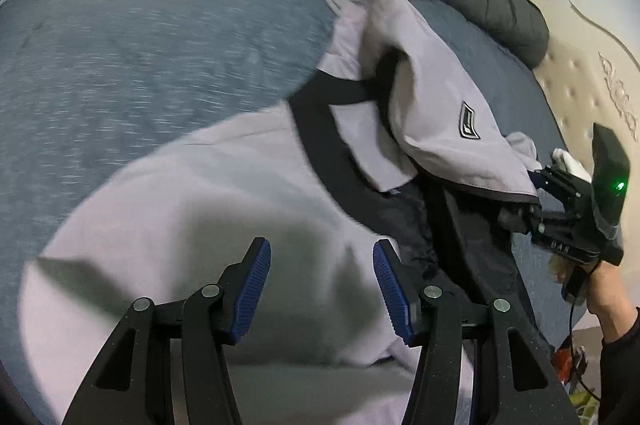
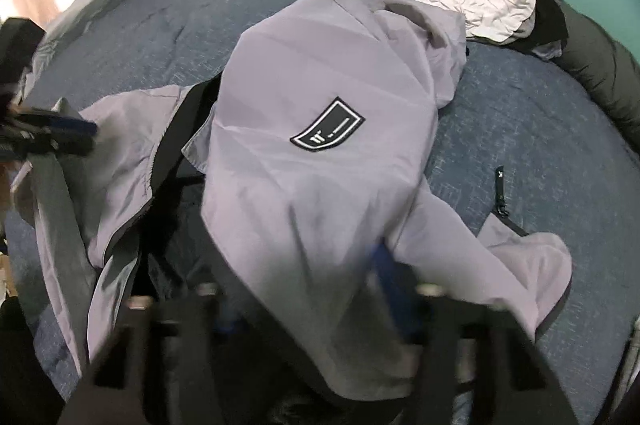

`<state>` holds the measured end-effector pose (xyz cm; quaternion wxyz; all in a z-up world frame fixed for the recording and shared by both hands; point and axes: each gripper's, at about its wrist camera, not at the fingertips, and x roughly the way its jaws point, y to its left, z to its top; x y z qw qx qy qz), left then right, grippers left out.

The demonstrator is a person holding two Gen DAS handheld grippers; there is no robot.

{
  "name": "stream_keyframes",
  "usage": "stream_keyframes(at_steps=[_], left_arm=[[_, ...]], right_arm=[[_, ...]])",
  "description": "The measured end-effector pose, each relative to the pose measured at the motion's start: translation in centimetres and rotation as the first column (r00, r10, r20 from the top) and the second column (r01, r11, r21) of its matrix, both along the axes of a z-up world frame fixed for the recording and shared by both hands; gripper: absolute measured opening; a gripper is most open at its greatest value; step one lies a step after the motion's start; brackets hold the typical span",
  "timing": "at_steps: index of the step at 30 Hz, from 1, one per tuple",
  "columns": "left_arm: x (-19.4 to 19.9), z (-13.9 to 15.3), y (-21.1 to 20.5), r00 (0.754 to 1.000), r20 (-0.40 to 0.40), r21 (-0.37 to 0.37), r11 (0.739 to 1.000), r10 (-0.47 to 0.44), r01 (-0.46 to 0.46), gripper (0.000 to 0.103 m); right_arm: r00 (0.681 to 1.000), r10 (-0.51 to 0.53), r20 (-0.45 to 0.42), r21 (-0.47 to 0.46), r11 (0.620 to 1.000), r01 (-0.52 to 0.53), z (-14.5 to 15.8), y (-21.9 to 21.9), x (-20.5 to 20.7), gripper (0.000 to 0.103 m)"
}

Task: Fold clothes
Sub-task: 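Grasp the jacket collar with the left tool and lift it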

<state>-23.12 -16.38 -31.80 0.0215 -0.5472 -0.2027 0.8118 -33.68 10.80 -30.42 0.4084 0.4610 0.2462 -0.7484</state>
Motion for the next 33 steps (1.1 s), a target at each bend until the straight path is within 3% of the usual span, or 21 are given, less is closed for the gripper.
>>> stream_keyframes(at_steps=[1, 3, 9, 15, 16, 19, 22, 33], left_arm=[[-0.5, -0.4, 0.7, 1.0, 0.005, -0.004, 1.0, -0.005, 0.005, 0.058], [-1.3, -1.0, 2.0, 1.0, 0.012, -0.01, 1.0, -0.01, 0.01, 0.058], [-3.1, -2.5, 4.6, 0.999, 0.044, -0.071, 0.997, -0.023, 0.026, 0.06], [-4.5, -3.5, 5.4, 0.995, 0.079, -0.163, 0.984, -0.054, 0.066, 0.057], [-4.6, -3.7, 5.5, 0.995, 0.086, -0.173, 0.982, -0.06, 0.074, 0.048], [-4.7, -4.3, 5.4, 0.992, 0.104, -0.187, 0.978, -0.074, 0.092, 0.0], [-4.3, -4.1, 5.1, 0.991, 0.101, -0.188, 0.977, -0.086, 0.103, 0.0], [-1.3, 0.6, 3.7, 0.996, 0.005, -0.217, 0.973, -0.084, 0.083, 0.0]], right_arm=[[1.0, -0.007, 0.004, -0.013, 1.0, 0.007, 0.2, 0.4, -0.4, 0.026], [1.0, -0.019, 0.006, -0.042, 0.999, 0.02, 0.6, 1.3, -1.0, 0.017], [0.998, -0.064, -0.025, -0.129, 0.99, 0.06, 2.7, 4.3, -2.6, 0.008], [0.991, -0.127, -0.04, -0.177, 0.977, 0.118, 4.8, 8.7, -4.6, 0.006], [0.99, -0.137, -0.041, -0.177, 0.976, 0.128, 4.9, 9.5, -5.1, 0.006], [0.983, -0.184, -0.027, -0.198, 0.964, 0.175, 5.4, 12.1, -6.0, 0.006], [0.97, -0.242, 0.011, -0.253, 0.938, 0.237, 6.2, 15.2, -6.7, 0.005], [0.934, -0.348, 0.075, -0.277, 0.893, 0.355, 7.4, 23.6, -6.7, 0.005]])
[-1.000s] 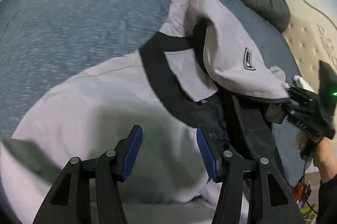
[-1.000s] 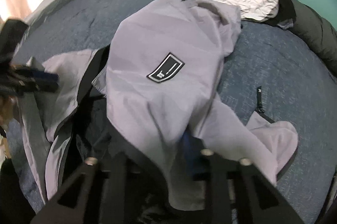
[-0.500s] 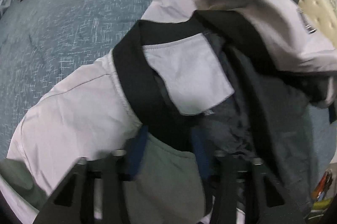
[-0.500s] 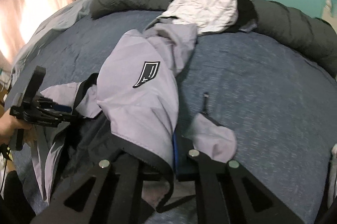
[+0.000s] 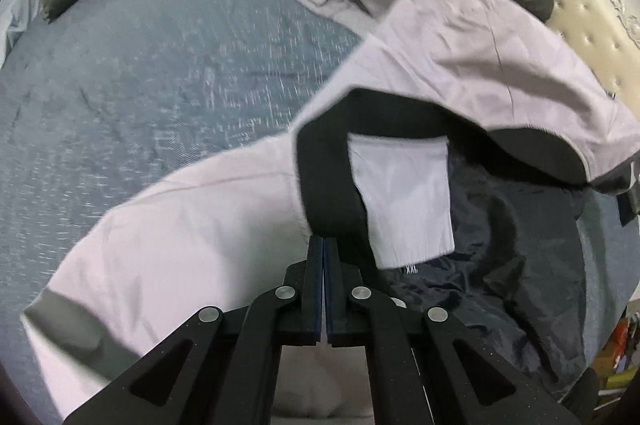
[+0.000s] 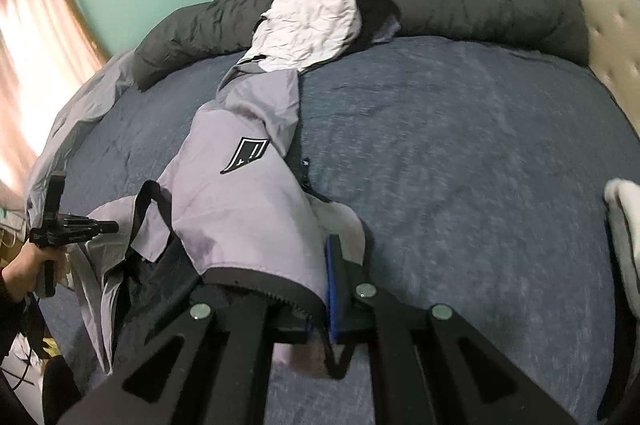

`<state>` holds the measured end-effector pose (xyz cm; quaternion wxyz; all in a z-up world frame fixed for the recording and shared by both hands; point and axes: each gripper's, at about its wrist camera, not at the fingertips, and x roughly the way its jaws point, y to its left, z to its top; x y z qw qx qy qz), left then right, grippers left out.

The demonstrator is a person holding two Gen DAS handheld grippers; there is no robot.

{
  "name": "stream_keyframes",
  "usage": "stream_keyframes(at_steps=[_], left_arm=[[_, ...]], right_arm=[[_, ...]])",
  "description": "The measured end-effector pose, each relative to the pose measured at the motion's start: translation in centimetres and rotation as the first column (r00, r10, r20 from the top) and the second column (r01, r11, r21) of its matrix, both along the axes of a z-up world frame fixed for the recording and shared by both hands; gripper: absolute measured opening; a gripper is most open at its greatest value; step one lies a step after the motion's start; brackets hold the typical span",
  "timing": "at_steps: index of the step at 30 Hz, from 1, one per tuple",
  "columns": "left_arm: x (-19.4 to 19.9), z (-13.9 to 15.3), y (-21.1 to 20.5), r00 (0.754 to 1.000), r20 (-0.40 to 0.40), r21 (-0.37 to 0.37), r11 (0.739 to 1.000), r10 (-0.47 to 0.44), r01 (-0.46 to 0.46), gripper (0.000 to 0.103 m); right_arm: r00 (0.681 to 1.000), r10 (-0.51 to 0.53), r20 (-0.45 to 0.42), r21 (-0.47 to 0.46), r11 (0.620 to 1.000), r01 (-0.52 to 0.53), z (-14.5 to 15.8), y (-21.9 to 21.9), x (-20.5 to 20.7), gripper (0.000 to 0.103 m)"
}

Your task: Fold clothes

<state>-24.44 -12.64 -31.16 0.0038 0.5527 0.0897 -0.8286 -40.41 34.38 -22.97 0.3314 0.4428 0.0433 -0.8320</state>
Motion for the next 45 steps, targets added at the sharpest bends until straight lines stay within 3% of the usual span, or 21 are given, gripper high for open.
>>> stream_keyframes(at_steps=[9, 14, 21, 24, 28, 32, 36, 39, 42, 45], left_arm=[[0.9, 1.4, 3.8, 0.998, -0.022, 0.036, 0.998, -0.05, 0.051, 0.0], [1.2, 0.9, 5.1, 0.999, -0.006, 0.067, 0.997, -0.049, 0.049, 0.0], [2.1, 0.9, 5.2, 0.999, -0.006, 0.074, 0.997, -0.037, 0.037, 0.0], [2.2, 0.6, 5.3, 0.999, -0.005, 0.076, 0.997, -0.033, 0.033, 0.0], [1.9, -0.2, 6.6, 0.998, 0.014, 0.061, 0.997, -0.055, 0.054, 0.004], [1.9, -1.6, 8.2, 0.994, 0.043, 0.04, 0.995, -0.096, 0.094, 0.018], [2.4, -2.5, 8.9, 0.991, 0.068, 0.029, 0.993, -0.117, 0.115, 0.021], [3.0, -2.7, 8.9, 0.99, 0.075, 0.031, 0.992, -0.122, 0.12, 0.024], [3.4, -3.1, 9.0, 0.987, 0.096, 0.028, 0.991, -0.13, 0.128, 0.027], [3.8, -3.2, 8.7, 0.987, 0.098, 0.038, 0.992, -0.126, 0.123, 0.029]], right_arm=[[0.997, -0.074, 0.035, 0.035, 0.997, 0.073, -0.1, 6.6, 3.0, 0.004], [0.998, -0.066, 0.006, 0.159, 0.985, 0.064, -1.9, 6.3, 4.1, 0.005], [0.992, -0.082, -0.096, 0.303, 0.947, 0.107, -2.4, 5.5, 4.9, 0.043], [0.987, -0.084, -0.14, 0.361, 0.924, 0.129, -2.6, 5.2, 5.2, 0.053], [0.981, -0.113, -0.159, 0.331, 0.93, 0.16, -2.0, 5.3, 6.3, 0.055], [0.983, -0.116, -0.145, 0.292, 0.944, 0.154, -1.4, 5.1, 7.9, 0.055], [0.994, -0.028, -0.11, 0.221, 0.974, 0.052, -1.5, 3.5, 9.1, 0.055], [0.995, 0.064, -0.075, 0.212, 0.976, -0.047, -2.4, 0.6, 10.1, 0.057], [0.987, 0.156, -0.045, 0.203, 0.969, -0.144, -3.3, -2.3, 11.0, 0.063], [0.964, 0.258, -0.063, 0.272, 0.934, -0.232, -4.5, -6.5, 12.5, 0.063]])
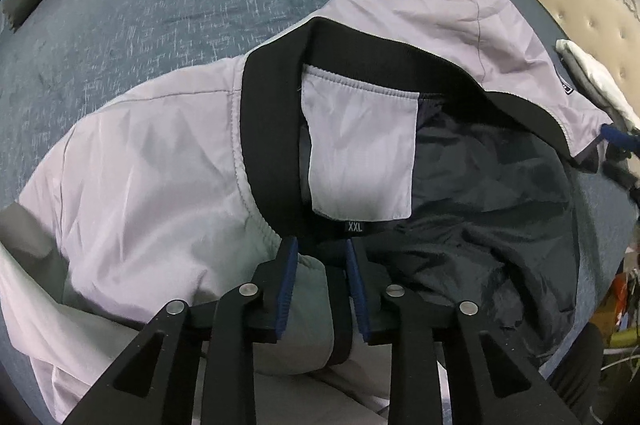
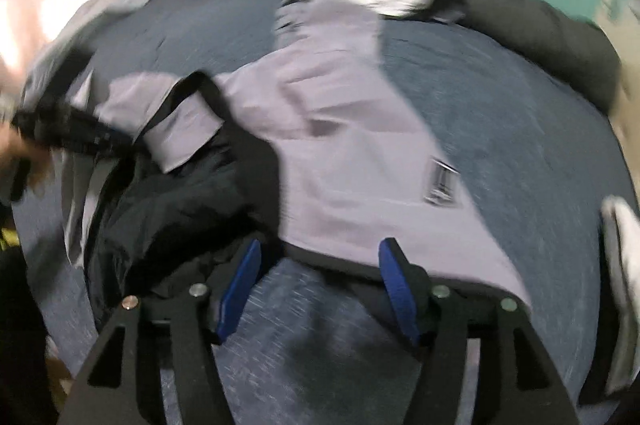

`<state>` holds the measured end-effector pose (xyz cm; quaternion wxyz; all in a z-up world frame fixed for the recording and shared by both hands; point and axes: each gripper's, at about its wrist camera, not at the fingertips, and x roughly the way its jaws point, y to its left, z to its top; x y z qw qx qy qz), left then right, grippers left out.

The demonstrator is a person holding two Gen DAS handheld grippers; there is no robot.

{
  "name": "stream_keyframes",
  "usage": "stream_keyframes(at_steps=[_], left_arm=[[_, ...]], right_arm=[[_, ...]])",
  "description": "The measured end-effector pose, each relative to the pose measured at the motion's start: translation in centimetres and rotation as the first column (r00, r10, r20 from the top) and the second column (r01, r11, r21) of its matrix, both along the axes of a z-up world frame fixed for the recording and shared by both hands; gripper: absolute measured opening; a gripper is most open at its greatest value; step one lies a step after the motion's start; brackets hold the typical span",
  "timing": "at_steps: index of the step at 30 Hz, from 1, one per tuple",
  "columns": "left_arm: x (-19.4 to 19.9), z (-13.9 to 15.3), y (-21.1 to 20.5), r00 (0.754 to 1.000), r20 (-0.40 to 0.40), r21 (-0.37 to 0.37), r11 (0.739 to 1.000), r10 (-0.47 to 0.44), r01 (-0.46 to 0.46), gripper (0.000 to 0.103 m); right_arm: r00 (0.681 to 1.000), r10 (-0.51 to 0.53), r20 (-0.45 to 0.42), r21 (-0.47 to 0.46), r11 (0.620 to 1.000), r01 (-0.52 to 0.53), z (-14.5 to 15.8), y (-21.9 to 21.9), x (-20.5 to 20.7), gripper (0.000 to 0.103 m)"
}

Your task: Fold clothes

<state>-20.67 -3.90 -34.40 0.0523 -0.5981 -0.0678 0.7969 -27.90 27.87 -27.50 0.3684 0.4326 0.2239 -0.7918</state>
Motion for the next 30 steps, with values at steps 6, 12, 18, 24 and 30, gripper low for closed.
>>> stream_keyframes(at_steps=[6, 12, 18, 24, 30], left_arm=[[1.8, 1.3, 0.5, 0.999, -0.02, 0.015, 0.999, -0.038, 0.038, 0.041], [2.6, 0.8, 1.6, 0.995, -0.027, -0.058, 0.994, -0.092, 0.09, 0.042], [2.5, -0.1, 1.8, 0.991, -0.037, -0.124, 0.985, -0.128, 0.123, 0.042], [3.9, 0.6, 0.0, 0.992, -0.061, -0.101, 0.99, -0.109, 0.103, 0.042], [4.4, 1.0, -1.3, 0.994, -0.074, -0.09, 0.993, -0.079, 0.072, 0.03]], right_arm=[[0.998, 0.042, -0.048, 0.133, 0.991, -0.036, -2.7, -3.9, 0.0, 0.066], [0.993, 0.028, -0.114, 0.185, 0.983, -0.006, -3.5, -3.9, -0.7, 0.066], [0.988, 0.014, -0.152, 0.212, 0.977, 0.019, -3.8, -3.5, -1.5, 0.066], [0.989, 0.005, -0.148, 0.204, 0.979, 0.026, -3.9, -3.2, -2.0, 0.066], [0.992, 0.003, -0.129, 0.195, 0.981, 0.022, -4.2, -3.5, -1.5, 0.066]])
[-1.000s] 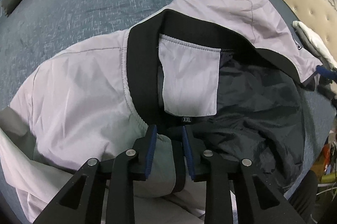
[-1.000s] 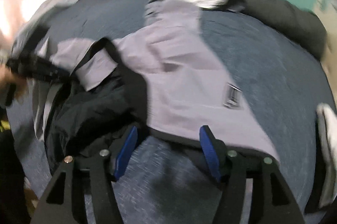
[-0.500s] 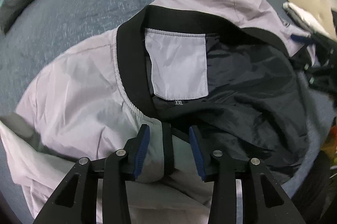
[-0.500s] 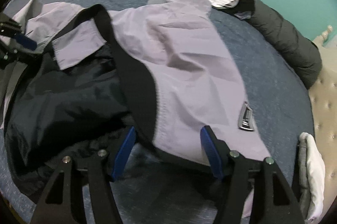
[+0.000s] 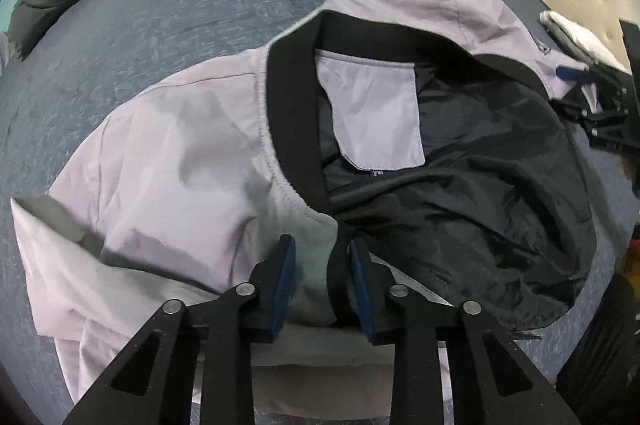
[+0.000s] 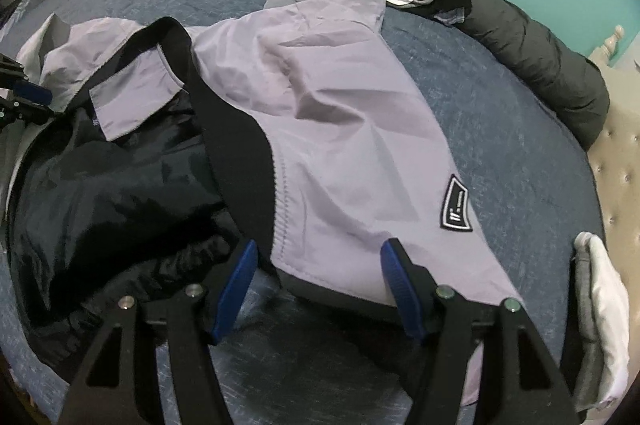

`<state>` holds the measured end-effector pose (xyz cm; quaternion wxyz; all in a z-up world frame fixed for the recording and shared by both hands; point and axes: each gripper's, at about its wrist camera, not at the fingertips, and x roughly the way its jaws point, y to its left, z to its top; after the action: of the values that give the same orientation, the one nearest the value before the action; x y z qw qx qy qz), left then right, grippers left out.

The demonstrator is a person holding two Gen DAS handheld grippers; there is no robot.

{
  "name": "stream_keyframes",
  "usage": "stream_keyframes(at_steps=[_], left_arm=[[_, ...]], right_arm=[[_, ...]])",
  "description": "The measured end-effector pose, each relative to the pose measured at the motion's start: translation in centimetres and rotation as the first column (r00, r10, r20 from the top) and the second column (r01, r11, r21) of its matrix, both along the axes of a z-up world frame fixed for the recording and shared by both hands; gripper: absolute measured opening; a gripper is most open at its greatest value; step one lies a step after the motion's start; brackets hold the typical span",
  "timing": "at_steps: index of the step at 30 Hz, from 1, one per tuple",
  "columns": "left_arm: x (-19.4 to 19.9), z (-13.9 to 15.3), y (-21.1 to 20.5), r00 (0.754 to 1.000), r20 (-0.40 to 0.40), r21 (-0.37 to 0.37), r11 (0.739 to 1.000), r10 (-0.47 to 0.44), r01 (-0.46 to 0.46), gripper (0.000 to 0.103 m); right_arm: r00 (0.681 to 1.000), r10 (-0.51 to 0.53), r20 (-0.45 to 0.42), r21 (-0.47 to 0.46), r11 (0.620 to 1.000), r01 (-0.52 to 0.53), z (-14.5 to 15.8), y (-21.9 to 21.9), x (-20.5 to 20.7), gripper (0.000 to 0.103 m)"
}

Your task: Fold clothes

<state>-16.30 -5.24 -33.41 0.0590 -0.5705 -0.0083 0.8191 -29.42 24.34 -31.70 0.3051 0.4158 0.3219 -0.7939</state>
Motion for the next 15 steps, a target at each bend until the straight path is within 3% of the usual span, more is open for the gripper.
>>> stream_keyframes(at_steps=[4, 8, 10, 15], left_arm=[[-1.0, 0.7, -0.3, 0.999, -0.014, 0.041, 0.999, 0.034, -0.034, 0.03], [-1.7, 1.0, 1.1, 0.999, -0.025, 0.005, 1.0, 0.023, -0.023, 0.035], [-2.4, 0.5, 0.9, 0.998, -0.025, 0.0, 0.999, 0.053, -0.053, 0.039], [-4.7, -1.5, -0.3, 0.988, -0.013, 0.003, 0.988, 0.152, -0.152, 0.039]], right_arm=[[1.0, 0.01, 0.009, -0.005, 1.0, -0.01, -0.1, -0.3, 0.5, 0.066], [1.0, 0.003, 0.01, -0.004, 1.0, -0.003, 0.0, -0.5, 0.5, 0.066], [1.0, -0.003, 0.011, -0.011, 1.0, 0.003, 0.1, -0.4, 0.5, 0.066], [1.0, -0.009, 0.022, -0.027, 1.0, 0.01, 0.3, -0.5, 0.2, 0.066]])
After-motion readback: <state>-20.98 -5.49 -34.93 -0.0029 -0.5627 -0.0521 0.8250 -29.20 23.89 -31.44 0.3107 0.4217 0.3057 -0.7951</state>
